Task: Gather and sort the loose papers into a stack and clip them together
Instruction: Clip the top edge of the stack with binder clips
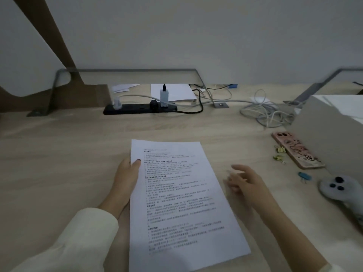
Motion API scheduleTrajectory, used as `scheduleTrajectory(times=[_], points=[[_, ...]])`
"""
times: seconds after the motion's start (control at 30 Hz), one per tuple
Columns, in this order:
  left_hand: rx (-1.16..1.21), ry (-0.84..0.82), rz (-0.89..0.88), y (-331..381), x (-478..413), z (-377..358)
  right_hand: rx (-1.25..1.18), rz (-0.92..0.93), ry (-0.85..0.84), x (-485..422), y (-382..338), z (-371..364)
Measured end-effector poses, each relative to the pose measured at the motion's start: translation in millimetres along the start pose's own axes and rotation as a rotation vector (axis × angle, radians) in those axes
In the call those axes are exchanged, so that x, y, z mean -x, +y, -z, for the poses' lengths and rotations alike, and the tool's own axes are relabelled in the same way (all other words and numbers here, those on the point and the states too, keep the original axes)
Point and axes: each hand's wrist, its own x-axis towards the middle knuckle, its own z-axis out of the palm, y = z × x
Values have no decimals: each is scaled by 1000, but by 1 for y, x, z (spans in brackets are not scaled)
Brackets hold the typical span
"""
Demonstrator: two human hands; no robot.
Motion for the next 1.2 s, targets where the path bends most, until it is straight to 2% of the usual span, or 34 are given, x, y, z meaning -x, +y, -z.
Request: scheduleTrajectory(times=[0.07, 0.13, 0.27, 0.37, 0.43, 0.67, 0.7, 0.77, 0.83, 0.9, 0.93, 1.0, 1.1, 1.2], points=[[-61, 30, -10, -2, -3, -7, 322, 128, 244, -21, 9, 16], [-120, 50, -33, -3, -4, -12, 597, 187, 407, -40, 22, 31], [-203, 81, -90, -5, -3, -17, 815, 105, 482, -67, 45, 58], [-239, 93, -123, -8, -3, -20, 805, -5, 444, -79, 50, 70], [-250, 103, -137, -8, -3, -22, 841, 1, 404, -86, 52, 72], [-256, 130, -145, -9, -4, -26, 795, 275, 191, -70, 50, 55], [-259, 134, -146, -9, -4, -26, 766, 332, 212, -66, 50, 54], [-259, 140, -150, -8, -4, -26, 760, 372, 393, -62, 51, 58], [-249, 134, -152, -9, -3, -26, 791, 191, 542, -61, 53, 66], [-235, 126, -151, -9, -2, -26, 799, -38, 544, -60, 59, 71], [-226, 122, -151, -8, -1, -26, 796, -72, 521, -59, 61, 71], [-218, 117, -152, -8, -1, -27, 756, 11, 460, -58, 62, 65], [-213, 105, -150, -7, -1, -26, 568, 211, 341, -63, 51, 54], [-202, 106, -147, -7, -3, -26, 451, 256, 387, -86, 43, 54]])
